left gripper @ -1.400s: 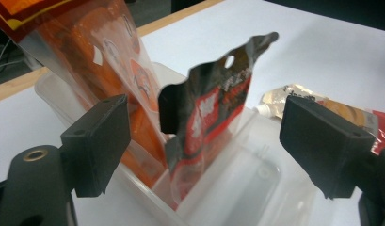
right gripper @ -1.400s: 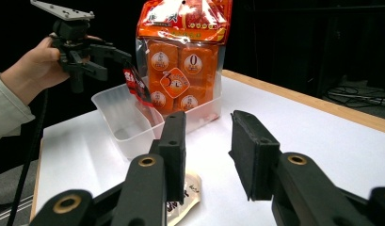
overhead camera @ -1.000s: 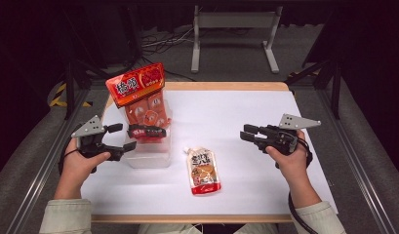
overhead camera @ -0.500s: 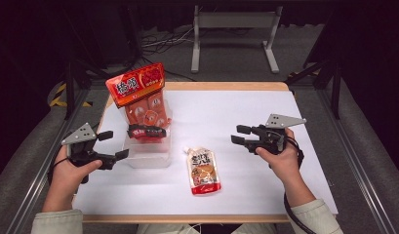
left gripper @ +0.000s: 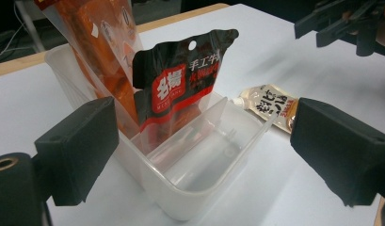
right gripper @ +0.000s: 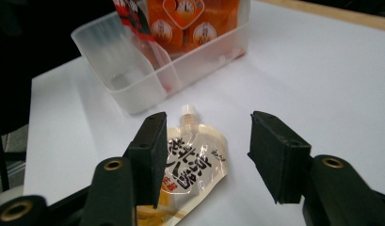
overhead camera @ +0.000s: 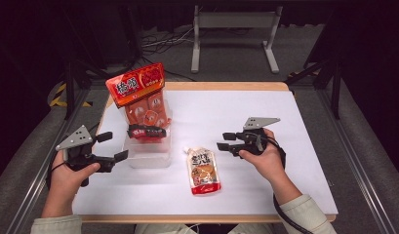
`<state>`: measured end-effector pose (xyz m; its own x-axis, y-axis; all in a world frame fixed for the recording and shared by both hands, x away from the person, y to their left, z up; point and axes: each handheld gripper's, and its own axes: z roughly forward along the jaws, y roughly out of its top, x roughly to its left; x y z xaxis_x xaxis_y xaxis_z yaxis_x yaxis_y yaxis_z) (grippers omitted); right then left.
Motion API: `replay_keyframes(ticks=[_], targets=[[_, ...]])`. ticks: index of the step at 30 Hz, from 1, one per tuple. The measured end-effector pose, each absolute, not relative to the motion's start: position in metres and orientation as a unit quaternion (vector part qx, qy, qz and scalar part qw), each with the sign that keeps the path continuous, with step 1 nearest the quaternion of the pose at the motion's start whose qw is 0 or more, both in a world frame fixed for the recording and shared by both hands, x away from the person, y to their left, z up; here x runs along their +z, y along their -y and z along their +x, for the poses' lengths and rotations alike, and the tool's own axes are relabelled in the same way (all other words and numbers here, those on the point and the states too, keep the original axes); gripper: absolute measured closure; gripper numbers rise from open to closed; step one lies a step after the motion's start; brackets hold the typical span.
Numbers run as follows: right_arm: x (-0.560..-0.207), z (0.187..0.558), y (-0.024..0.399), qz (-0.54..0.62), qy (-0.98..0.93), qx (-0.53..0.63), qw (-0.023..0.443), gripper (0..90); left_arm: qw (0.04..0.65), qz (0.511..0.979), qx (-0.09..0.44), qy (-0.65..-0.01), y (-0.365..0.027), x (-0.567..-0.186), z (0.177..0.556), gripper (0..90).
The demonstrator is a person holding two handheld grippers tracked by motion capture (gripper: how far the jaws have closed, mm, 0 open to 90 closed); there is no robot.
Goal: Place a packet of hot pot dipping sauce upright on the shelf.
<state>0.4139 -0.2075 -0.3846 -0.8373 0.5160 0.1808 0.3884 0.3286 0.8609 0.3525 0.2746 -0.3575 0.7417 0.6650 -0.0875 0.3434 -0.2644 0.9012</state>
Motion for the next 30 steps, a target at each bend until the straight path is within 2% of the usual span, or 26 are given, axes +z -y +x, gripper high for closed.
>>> replay_keyframes(ticks=[9, 26, 30], targets=[[-0.413, 0.422, 0.182, 0.289, -0.836, 0.463, 0.056, 37.5, 0.507, 0.778, 0.161, -0.335, -0.276, -0.361, 0.353, 8.1], [-0.442, 0.426, 0.161, 0.294, -0.856, 0.424, 0.042, 34.3, 0.515, 0.767, 0.165, -0.344, -0.277, -0.36, 0.356, 7.0], [-0.449, 0.426, 0.156, 0.295, -0.859, 0.417, 0.036, 29.3, 0.515, 0.767, 0.163, -0.346, -0.276, -0.362, 0.357, 6.9]])
